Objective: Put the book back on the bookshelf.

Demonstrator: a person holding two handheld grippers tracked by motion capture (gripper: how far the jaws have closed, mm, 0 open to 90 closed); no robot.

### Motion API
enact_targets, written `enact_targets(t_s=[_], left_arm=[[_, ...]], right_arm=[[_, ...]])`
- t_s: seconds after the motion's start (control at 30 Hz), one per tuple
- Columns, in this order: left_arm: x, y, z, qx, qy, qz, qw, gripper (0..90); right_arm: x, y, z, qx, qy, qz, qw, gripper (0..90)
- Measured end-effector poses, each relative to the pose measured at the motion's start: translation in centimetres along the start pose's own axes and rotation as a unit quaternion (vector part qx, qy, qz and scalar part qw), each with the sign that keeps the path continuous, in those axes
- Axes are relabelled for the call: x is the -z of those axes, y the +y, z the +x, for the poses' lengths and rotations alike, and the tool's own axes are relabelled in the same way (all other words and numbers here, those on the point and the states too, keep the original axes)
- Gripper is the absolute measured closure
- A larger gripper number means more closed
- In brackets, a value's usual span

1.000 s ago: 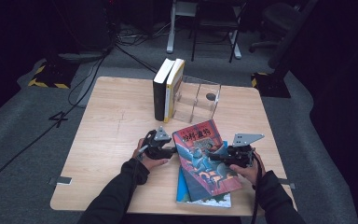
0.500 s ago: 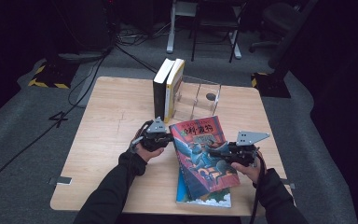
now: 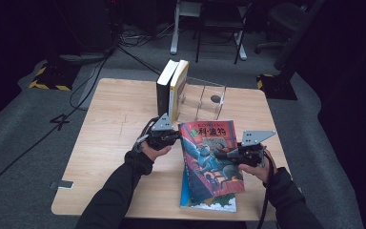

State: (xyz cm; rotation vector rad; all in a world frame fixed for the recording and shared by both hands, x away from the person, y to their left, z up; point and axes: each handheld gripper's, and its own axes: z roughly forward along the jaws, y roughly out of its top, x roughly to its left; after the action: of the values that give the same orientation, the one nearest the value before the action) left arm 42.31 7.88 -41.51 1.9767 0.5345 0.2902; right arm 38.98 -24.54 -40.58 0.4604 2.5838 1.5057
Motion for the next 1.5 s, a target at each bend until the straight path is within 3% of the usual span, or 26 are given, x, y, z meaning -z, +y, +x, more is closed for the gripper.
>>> enact_targets(t_s=[0.1, 0.3, 0.53, 0.87, 1.07, 1.23, 1.5], left_arm=[[0.7, 1.1, -0.1, 0.003, 0.006, -0.016, 0.9998, 90.0], [2.3, 3.7, -0.6, -0.023, 0.017, -0.034, 0.9990, 90.0], [3.5, 5.3, -1.7, -0.049, 0.025, -0.050, 0.9972, 90.0], [4.3, 5.0, -2.7, -0.066, 0.039, -0.050, 0.9958, 89.9], [5.2, 4.7, -3.7, -0.060, 0.039, -0.066, 0.9952, 87.3], [5.8, 3.5, -4.7, -0.061, 0.048, -0.062, 0.9950, 82.6], [6.3, 1.0, -6.1, -0.057, 0.036, -0.048, 0.9966, 78.5]], right_arm=[[0.1, 0.4, 0.3, 0.006, -0.016, -0.015, 0.9997, 80.4], [0.2, 1.1, 0.8, 0.025, -0.043, -0.052, 0.9974, 82.6], [-0.1, 1.3, 1.6, 0.053, -0.079, -0.086, 0.9917, 84.4], [0.3, 0.3, 3.2, 0.076, -0.093, -0.109, 0.9868, 85.0], [0.9, -0.2, 4.2, 0.091, -0.099, -0.115, 0.9842, 84.9], [1.4, -0.7, 4.7, 0.095, -0.098, -0.118, 0.9836, 84.8], [1.7, -1.0, 5.3, 0.101, -0.099, -0.120, 0.9826, 84.7]])
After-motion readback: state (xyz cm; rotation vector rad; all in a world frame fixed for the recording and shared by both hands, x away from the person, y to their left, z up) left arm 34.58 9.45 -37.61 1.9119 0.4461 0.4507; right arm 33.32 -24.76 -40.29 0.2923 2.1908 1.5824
